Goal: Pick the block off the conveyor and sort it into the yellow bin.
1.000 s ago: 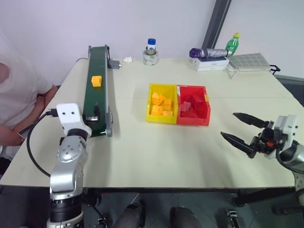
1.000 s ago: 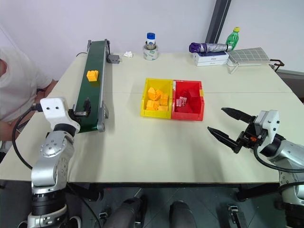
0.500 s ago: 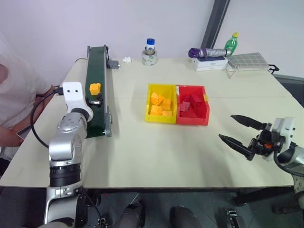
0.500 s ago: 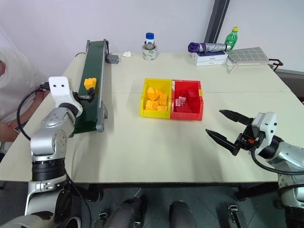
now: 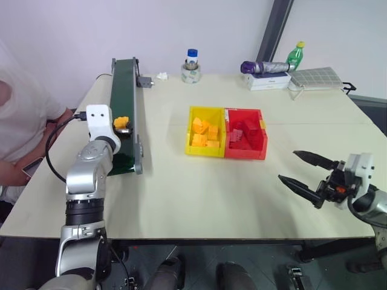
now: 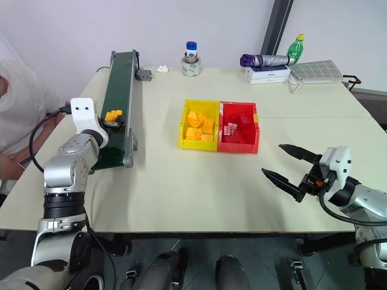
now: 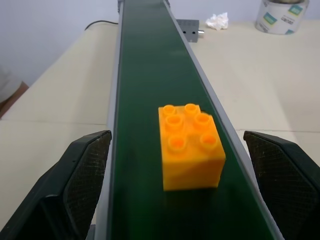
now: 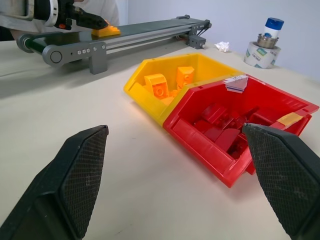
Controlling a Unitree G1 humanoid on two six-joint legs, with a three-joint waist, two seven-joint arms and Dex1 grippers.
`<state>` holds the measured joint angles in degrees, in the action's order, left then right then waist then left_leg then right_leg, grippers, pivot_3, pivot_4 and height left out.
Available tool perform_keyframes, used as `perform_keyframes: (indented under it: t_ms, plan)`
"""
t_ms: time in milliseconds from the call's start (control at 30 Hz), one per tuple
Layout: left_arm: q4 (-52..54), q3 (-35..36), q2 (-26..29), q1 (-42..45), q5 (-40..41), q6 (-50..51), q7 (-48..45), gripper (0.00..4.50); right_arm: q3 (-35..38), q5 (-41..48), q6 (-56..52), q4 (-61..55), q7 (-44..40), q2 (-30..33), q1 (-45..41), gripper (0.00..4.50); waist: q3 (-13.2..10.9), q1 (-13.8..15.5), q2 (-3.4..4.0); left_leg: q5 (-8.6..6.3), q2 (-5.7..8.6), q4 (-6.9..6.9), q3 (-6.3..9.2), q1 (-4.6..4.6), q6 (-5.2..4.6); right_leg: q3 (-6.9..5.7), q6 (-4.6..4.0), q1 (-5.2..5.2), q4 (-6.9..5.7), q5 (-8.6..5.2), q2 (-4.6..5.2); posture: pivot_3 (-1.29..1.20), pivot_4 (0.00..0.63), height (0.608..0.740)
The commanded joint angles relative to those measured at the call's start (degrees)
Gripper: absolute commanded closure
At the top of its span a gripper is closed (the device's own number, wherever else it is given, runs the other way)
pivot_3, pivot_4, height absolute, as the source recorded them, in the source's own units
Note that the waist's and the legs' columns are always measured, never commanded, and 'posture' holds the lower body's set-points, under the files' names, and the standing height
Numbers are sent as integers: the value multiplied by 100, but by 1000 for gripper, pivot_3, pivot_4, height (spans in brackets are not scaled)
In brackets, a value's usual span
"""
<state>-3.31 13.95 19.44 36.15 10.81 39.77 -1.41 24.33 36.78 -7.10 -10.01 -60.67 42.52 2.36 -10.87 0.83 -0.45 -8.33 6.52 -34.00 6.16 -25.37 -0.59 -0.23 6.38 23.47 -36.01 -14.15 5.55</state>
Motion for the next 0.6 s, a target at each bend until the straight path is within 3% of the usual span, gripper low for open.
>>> perform_keyframes:
  t_ms: [33, 133, 167, 300, 433, 600]
  plan:
    - [299, 45, -105, -41, 105, 79, -15, 1320, 221, 105, 9, -233, 13, 46, 24, 0, 0, 0, 0, 0, 0, 0, 0, 0, 0, 0, 0, 0, 0, 0, 0, 0, 150, 740]
    - [441, 61, -142, -31, 100, 108, 29, 2949, 225, 115, -10, -259, 17, 43, 40, 0, 0, 1, -1, 0, 0, -2, 0, 0, 0, 0, 1, 0, 0, 1, 0, 0, 150, 740]
    - [495, 61, -156, -31, 111, 148, 46, 3217, 219, 111, -12, -257, 18, 43, 33, 0, 0, 1, -1, 0, 0, -2, 0, -1, 0, 0, 1, 0, -1, 1, 0, 0, 150, 740]
    - [962, 8, -318, -59, 301, 31, -92, 3160, 210, 108, -13, -255, 21, 44, 19, 0, 0, 4, -1, 0, 0, -3, 0, 0, 0, 0, 0, -1, 0, 0, 0, 0, 150, 740]
    - [1708, -480, -622, -82, 749, -156, -792, 3160, 212, 103, -13, -247, 30, 42, 3, 0, 0, 19, -1, 0, 0, -4, 0, -2, 0, 0, -2, -3, 2, -1, 1, 0, 150, 740]
    - [979, -862, -1238, 475, 691, -407, -779, 3160, 156, 75, -15, -251, 79, 19, -63, 0, 0, 17, -1, 0, 2, -11, -1, 0, 0, -1, -3, -8, 0, 0, 2, 0, 150, 740]
